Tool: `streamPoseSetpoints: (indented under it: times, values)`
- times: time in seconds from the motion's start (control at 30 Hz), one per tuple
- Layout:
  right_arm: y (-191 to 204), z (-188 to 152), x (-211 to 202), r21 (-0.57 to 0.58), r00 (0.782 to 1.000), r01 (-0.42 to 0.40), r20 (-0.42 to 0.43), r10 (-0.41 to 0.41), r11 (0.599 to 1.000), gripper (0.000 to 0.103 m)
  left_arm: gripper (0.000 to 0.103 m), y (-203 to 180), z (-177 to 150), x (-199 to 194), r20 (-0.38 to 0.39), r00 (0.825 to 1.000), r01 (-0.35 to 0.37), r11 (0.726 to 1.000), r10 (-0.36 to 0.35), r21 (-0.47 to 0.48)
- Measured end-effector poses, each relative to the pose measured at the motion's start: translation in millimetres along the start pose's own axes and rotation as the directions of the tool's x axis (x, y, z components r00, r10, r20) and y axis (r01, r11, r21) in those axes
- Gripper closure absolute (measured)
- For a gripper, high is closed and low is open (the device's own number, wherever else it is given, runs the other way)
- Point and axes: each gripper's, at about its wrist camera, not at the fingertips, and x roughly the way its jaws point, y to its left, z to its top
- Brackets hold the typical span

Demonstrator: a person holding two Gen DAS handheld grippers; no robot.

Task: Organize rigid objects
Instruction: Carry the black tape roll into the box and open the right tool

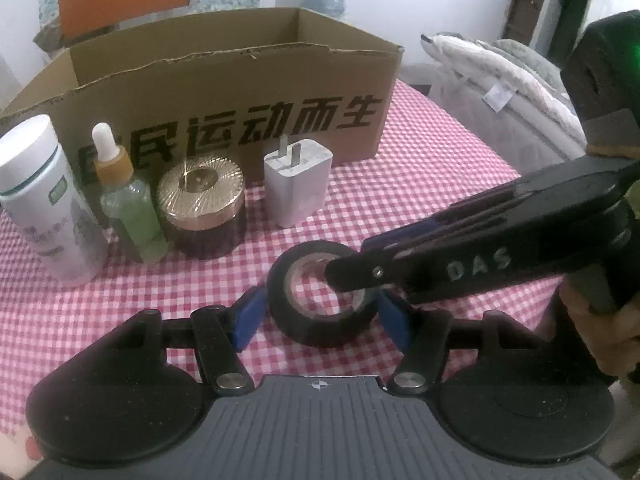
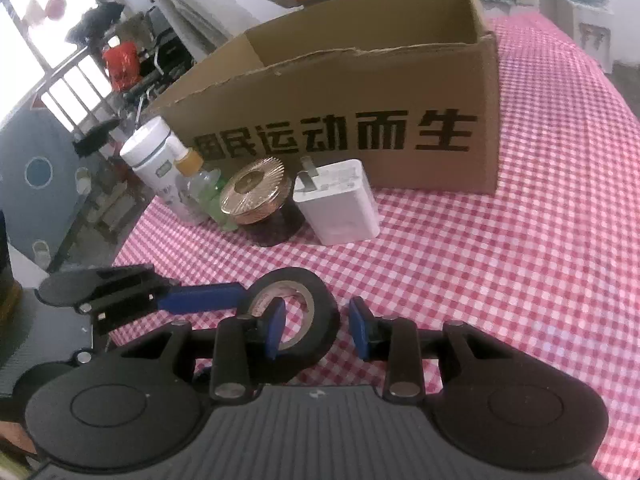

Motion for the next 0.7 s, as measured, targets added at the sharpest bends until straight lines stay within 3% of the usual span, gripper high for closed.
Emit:
streamPoseSetpoints:
  times: [0.33, 0.7]
  values:
    - [15, 2, 9, -0.093, 0.999, 0.049, 0.012, -0.048, 0.994, 0.067, 0.029, -2, 2, 6, -0.025, 0.999, -0.024, 0.999, 0.025, 0.026]
    - [17, 5, 13, -0.135, 0.998, 0.057, 0.013, -0.056, 0.989, 0.074, 0.031, -5, 3, 15, -0.015, 0.999, -0.028, 0.999, 0.029, 0.041]
